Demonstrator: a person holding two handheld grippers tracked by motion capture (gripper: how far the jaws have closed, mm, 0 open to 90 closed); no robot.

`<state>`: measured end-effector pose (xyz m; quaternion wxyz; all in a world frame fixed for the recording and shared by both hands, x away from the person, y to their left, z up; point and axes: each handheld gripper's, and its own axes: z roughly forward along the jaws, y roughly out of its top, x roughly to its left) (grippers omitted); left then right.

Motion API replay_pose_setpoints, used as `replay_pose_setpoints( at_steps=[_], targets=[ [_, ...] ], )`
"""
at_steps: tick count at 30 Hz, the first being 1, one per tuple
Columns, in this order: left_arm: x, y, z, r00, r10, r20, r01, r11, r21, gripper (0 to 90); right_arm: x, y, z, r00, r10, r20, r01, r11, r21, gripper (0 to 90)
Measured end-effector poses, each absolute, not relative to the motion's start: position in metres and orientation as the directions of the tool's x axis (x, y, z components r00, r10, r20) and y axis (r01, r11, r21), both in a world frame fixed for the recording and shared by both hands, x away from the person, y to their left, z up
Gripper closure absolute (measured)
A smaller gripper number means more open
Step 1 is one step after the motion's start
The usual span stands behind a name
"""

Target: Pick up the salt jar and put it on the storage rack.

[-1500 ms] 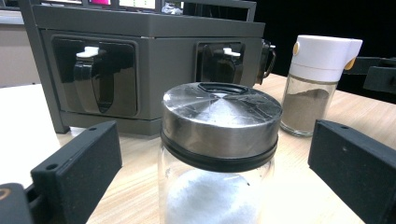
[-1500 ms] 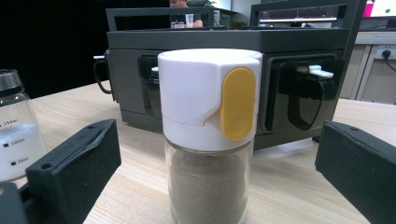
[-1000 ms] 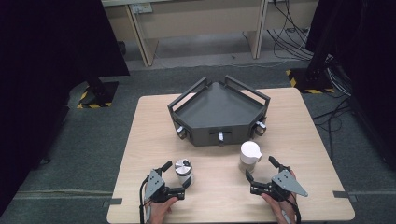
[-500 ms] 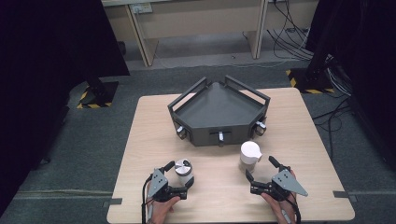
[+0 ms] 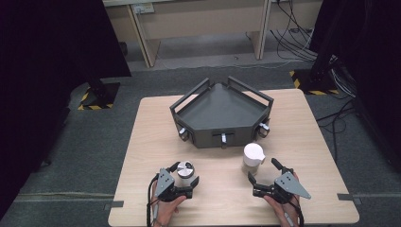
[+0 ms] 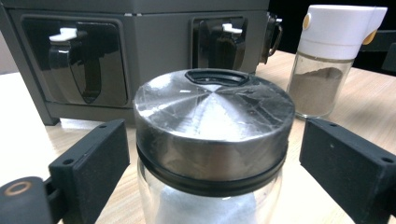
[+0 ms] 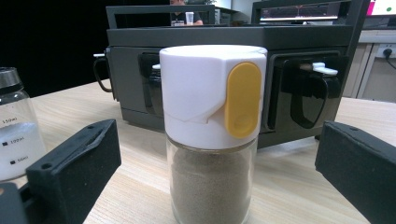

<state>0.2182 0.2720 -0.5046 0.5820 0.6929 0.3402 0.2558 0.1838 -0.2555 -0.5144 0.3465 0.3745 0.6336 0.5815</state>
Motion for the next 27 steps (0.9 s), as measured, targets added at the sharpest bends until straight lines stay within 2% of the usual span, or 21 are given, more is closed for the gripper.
replay_pose_setpoints(
  at_steps=[11,19,27],
  targets=[
    [0.2221,0.268,-0.5014,0.621,0.782,-0.054,0.214,-0.103,0.971,16.7,0.1839,-0.2547,-0.5147,-0.482,0.876,0.0,0.072,0.039,0.997,0.4],
    [0.2227,0.2642,-0.4989,0.617,0.786,-0.033,0.216,-0.129,0.968,29.8,0.184,-0.2541,-0.5146,-0.482,0.876,0.003,0.074,0.037,0.997,0.4],
    [0.2244,0.2655,-0.5,0.636,0.771,-0.029,0.205,-0.133,0.97,30.3,0.1839,-0.2537,-0.5146,-0.483,0.876,0.002,0.074,0.039,0.997,0.4]
  ],
)
